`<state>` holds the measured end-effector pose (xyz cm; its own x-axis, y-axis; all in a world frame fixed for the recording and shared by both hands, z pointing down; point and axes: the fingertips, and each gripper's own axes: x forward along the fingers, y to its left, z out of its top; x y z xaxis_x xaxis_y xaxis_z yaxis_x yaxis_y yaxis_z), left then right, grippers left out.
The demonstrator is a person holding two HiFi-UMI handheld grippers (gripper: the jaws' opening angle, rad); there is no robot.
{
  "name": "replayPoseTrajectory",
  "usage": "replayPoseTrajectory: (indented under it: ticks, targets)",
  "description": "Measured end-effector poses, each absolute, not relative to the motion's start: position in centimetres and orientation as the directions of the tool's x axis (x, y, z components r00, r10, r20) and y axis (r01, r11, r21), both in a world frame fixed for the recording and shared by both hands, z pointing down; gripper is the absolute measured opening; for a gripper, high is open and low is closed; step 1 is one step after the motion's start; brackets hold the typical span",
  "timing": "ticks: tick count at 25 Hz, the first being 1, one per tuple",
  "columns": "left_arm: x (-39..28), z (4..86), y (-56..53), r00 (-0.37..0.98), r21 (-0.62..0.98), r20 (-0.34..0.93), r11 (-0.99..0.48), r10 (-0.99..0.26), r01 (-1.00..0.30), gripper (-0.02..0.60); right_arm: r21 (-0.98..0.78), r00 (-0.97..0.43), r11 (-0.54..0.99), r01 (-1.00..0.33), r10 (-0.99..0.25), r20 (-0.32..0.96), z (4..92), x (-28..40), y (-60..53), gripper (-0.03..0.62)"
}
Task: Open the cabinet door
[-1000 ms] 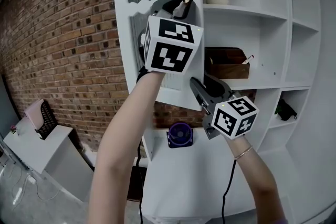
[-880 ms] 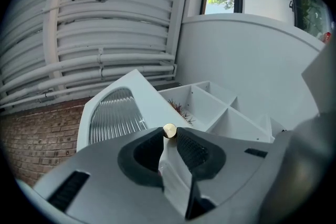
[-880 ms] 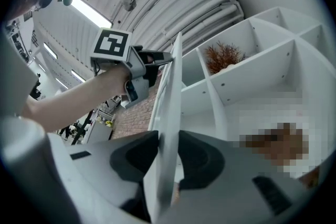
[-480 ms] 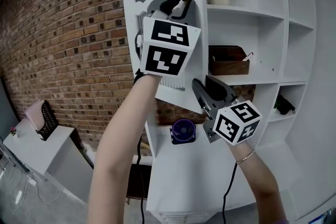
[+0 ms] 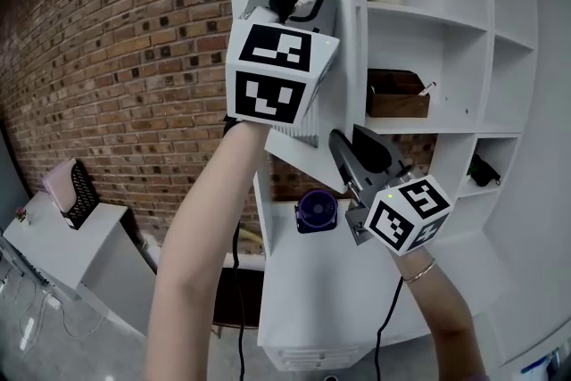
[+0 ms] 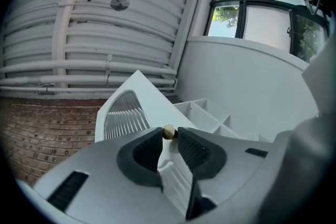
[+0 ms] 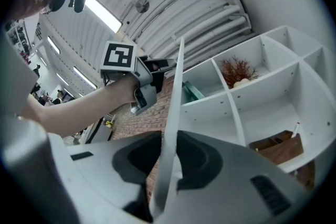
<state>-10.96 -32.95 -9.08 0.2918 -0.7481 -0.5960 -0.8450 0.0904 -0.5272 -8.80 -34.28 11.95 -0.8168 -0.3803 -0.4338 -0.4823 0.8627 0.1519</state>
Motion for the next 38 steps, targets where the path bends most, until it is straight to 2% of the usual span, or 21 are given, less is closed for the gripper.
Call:
replayPoseTrajectory:
  ticks: [14,38]
  targets:
    - [-13.7,-9.0,-28.9,0.32,-0.518,-0.602,0.053,-0.731,-0.854,0.097,0.174,-0.824,0.872,-0.457,-0.342,-0.451,12.0,-11.5,-29.6,0.091]
    - [-19.8,-9.1,-23.4,0.291,-0.511,-0.606,0.081,-0.74,-0.856,0.086,0.241,-0.843,0.885,-0.399,-0.25,-0.477,12.0,-17.5,-23.6,0.133]
